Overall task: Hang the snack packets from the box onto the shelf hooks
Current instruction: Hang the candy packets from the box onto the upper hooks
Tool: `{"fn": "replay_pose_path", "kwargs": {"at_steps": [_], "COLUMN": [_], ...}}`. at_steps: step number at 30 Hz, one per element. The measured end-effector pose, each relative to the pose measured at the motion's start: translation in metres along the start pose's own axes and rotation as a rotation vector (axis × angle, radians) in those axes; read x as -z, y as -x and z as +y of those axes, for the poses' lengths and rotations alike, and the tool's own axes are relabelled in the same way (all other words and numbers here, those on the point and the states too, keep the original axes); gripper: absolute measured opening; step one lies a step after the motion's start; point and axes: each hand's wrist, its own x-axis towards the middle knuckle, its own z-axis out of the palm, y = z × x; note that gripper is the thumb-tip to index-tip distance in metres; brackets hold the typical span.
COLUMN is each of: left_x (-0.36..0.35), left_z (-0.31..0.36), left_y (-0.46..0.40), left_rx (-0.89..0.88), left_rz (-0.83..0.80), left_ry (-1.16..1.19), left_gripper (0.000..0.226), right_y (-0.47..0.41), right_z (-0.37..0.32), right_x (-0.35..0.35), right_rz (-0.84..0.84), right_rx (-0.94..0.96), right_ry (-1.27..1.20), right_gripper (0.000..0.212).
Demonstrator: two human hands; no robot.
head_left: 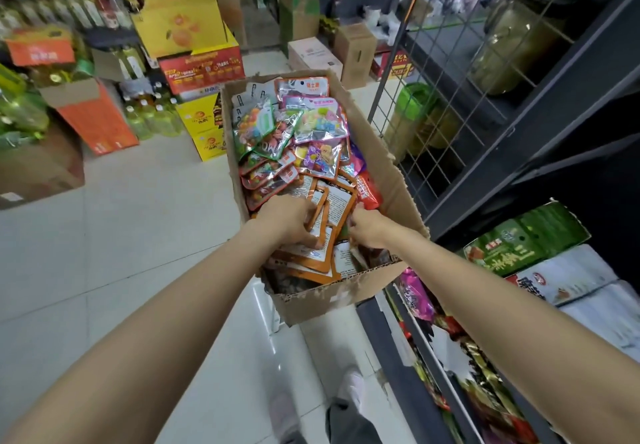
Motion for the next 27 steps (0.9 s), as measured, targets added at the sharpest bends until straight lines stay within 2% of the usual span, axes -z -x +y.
{"fn": "replay_pose_path", "kwargs": {"at_steps": [4,5,7,9,11,14,16,18,20,22,25,27], "left_x": [0.002,0.006,0.018,0.036,0.057,0.090,0.108,0.122,0.134,0.150,0.171,0.179], "left_z": [-0.003,-0.004,-0.001,0.013,0.031,0.051,0.064,0.079,0.099,0.129,0.187,0.228], "left_y": [0.002,0.003,0.005,0.007,0.007,0.008,0.011,0.013,0.017,0.030,0.055,0.072], "left_rx": [0.015,0.013,-0.013,-0.102,-0.193,-0.266,-0.288,-0.287,-0.287,-0.287,-0.311,-0.309], "left_rz": [-0.032,-0.043,-0.035,0.036,0.089,0.072,0.102,0.199,0.326,0.419,0.509,0.529], "left_ry": [0.035,0.076,0.315,0.595,0.732,0.724,0.620,0.675,0.877,1.050,1.199,1.306], "left_gripper": [0.080,0.080,0.082,0.081,0.081,0.070,0.060,0.058,0.061,0.054,0.041,0.055], "right_y": [0.009,0.013,0.029,0.051,0.073,0.102,0.122,0.147,0.173,0.201,0.246,0.280], "right_z": [0.007,0.007,0.003,-0.001,-0.003,-0.002,0.003,0.009,0.015,0.027,0.040,0.051], "right_x": [0.024,0.035,0.057,0.080,0.099,0.118,0.129,0.138,0.145,0.150,0.152,0.150], "right_rz": [0.078,0.088,0.099,0.078,0.062,0.074,0.156,0.279,0.380,0.465,0.489,0.549], "right_rx": [0.027,0.025,0.036,0.078,0.144,0.228,0.222,0.218,0.268,0.351,0.461,0.474], "right_ry": [-0.114,-0.157,-0.258,-0.441,-0.631,-0.814,-0.871,-0.945,-1.158,-1.383,-1.390,-1.313], "right_gripper": [0.024,0.023,0.024,0.022,0.031,0.033,0.023,0.007,0.017,0.028,0.057,0.052]}}
